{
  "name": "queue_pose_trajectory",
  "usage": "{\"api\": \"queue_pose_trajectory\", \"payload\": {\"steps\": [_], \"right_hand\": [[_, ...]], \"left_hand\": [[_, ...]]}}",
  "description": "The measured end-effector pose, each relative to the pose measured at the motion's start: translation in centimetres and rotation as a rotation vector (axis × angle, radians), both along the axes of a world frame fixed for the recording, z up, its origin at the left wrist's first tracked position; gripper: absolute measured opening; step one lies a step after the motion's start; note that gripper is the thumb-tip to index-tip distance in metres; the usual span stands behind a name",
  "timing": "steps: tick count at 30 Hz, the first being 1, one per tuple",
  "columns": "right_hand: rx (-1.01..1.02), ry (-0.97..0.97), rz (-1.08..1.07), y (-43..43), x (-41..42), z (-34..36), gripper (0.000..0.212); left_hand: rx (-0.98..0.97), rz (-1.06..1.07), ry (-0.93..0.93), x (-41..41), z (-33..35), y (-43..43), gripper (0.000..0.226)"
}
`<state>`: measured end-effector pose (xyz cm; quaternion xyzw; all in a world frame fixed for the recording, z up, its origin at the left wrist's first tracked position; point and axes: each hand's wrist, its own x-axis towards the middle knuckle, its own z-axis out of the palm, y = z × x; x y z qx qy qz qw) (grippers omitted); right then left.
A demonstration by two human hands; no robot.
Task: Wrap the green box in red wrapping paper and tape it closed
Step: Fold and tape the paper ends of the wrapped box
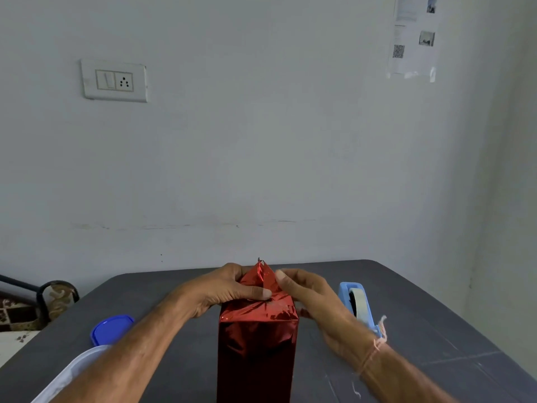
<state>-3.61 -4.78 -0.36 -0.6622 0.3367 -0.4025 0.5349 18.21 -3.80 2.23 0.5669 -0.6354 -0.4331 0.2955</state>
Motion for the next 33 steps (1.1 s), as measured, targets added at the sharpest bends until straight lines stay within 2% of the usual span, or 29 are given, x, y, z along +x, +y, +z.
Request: {"api": "queue_pose_trajectory", "payload": {"steps": [3,6,10,12,18,27,33], "right_hand": [[-0.051,0.027,0.005,-1.1,1.5,2.0,0.044],[-0.152,0.168,-0.029,-2.2,2.9,3.0,0.047],[-0.217,0.194,-0.101,-4.0,3.6,3.8,0.013],[-0.214,0.197,-0.104,-4.7,3.6,3.9,0.007],[-0.194,0.211,-0.100,-5.1,3.6,3.6,0.005],[-0.191,0.283,-0.026,-5.0,3.5,4.9,0.014],[-0.280,0.323,-0.014,-4.7,3.5,5.4,0.008]], "left_hand": [[-0.036,0.027,-0.007,-0.4,0.2,0.2,0.038],[-0.071,0.050,0.013,-0.7,0.2,0.5,0.036],[-0.098,0.045,0.076,-1.0,-0.2,0.9,0.031],[-0.106,0.045,0.120,-0.9,-0.4,1.1,0.028],[-0.096,0.046,0.246,-0.3,-1.3,1.5,0.033],[-0.080,0.072,0.242,0.7,-2.4,1.5,0.055],[-0.113,0.105,0.263,0.4,-2.8,2.1,0.065]]}}
